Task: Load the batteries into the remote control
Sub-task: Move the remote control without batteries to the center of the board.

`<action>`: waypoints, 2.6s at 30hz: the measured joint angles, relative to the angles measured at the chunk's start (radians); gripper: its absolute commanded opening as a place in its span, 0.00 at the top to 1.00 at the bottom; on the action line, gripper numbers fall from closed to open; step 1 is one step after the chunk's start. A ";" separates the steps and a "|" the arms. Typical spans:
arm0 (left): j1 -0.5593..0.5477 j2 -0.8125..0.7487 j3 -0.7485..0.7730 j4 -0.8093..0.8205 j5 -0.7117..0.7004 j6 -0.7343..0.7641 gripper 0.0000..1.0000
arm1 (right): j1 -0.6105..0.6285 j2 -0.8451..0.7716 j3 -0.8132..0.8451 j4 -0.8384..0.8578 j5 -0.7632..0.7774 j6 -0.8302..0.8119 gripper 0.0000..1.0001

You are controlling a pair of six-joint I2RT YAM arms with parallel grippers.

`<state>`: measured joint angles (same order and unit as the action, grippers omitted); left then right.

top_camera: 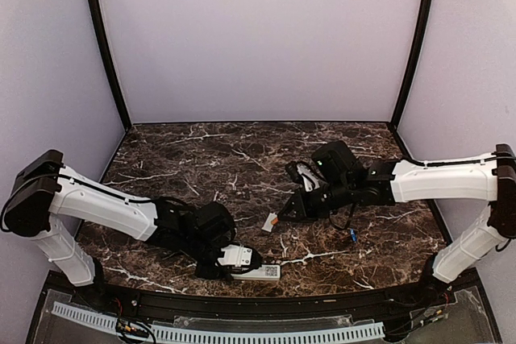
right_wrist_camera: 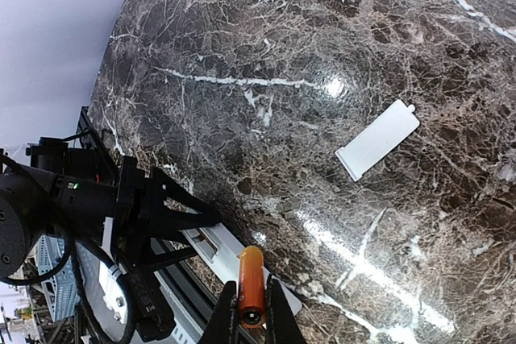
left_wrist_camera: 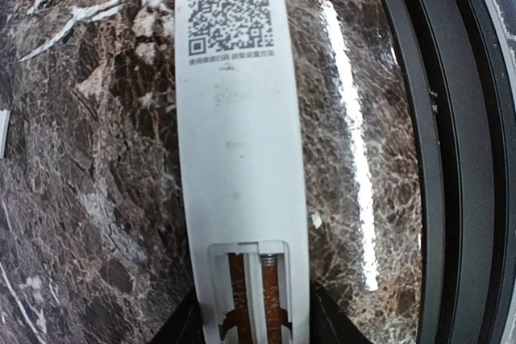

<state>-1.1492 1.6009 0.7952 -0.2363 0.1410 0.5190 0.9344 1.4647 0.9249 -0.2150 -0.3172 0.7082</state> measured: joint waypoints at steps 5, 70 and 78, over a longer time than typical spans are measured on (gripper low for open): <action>-0.004 0.025 0.032 -0.026 0.001 -0.036 0.80 | -0.005 -0.003 -0.005 0.003 0.006 0.001 1.00; -0.021 0.076 0.236 -0.056 -0.082 -0.622 0.22 | -0.098 -0.071 -0.140 0.084 -0.076 0.063 1.00; -0.021 -0.158 -0.112 0.219 -0.115 -0.554 0.24 | -0.033 0.099 -0.140 0.233 -0.142 0.129 1.00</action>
<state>-1.1706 1.4433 0.6830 -0.0174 0.0257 -0.0349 0.9016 1.5639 0.7845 0.0177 -0.4595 0.8368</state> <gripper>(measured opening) 0.762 0.069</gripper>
